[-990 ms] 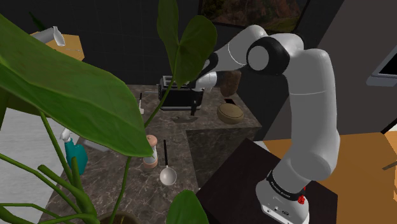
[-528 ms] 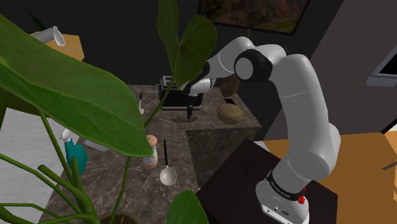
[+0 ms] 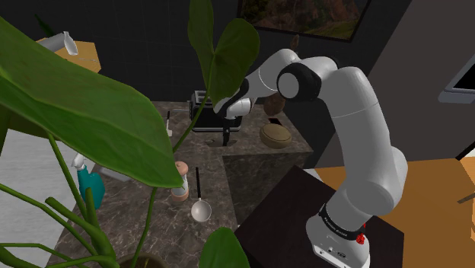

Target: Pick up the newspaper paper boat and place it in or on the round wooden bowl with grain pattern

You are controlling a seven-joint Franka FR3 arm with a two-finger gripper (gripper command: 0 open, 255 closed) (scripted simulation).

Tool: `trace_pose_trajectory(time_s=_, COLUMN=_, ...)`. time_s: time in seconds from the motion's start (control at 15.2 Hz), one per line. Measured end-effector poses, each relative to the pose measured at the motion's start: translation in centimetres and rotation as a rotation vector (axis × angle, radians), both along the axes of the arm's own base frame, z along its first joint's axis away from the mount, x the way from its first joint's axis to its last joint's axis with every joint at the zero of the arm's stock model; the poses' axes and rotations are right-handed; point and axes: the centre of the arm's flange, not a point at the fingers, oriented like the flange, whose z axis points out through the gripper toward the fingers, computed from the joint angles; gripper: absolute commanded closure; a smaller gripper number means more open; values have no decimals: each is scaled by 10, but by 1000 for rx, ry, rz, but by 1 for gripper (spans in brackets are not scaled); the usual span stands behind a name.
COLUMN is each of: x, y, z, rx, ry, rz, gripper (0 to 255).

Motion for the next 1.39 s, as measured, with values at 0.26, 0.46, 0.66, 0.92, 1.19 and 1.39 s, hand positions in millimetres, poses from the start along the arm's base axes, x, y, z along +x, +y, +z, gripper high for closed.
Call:
trace_pose_trajectory(time_s=0.26, x=0, y=0, z=0, rx=0, ry=0, rz=0, gripper=255)
trace_pose_trajectory(time_s=0.46, x=0, y=0, z=0, rx=0, ry=0, rz=0, gripper=255)
trace_pose_trajectory(time_s=0.66, x=0, y=0, z=0, rx=0, ry=0, rz=0, gripper=255)
trace_pose_trajectory(time_s=0.92, x=0, y=0, z=2, rx=0, ry=0, rz=0, gripper=255)
trace_pose_trajectory(time_s=1.19, x=0, y=0, z=21, rx=0, ry=0, rz=0, gripper=255)
trace_pose_trajectory(time_s=1.39, x=1, y=0, z=36, rx=0, ry=0, rz=0, gripper=255)
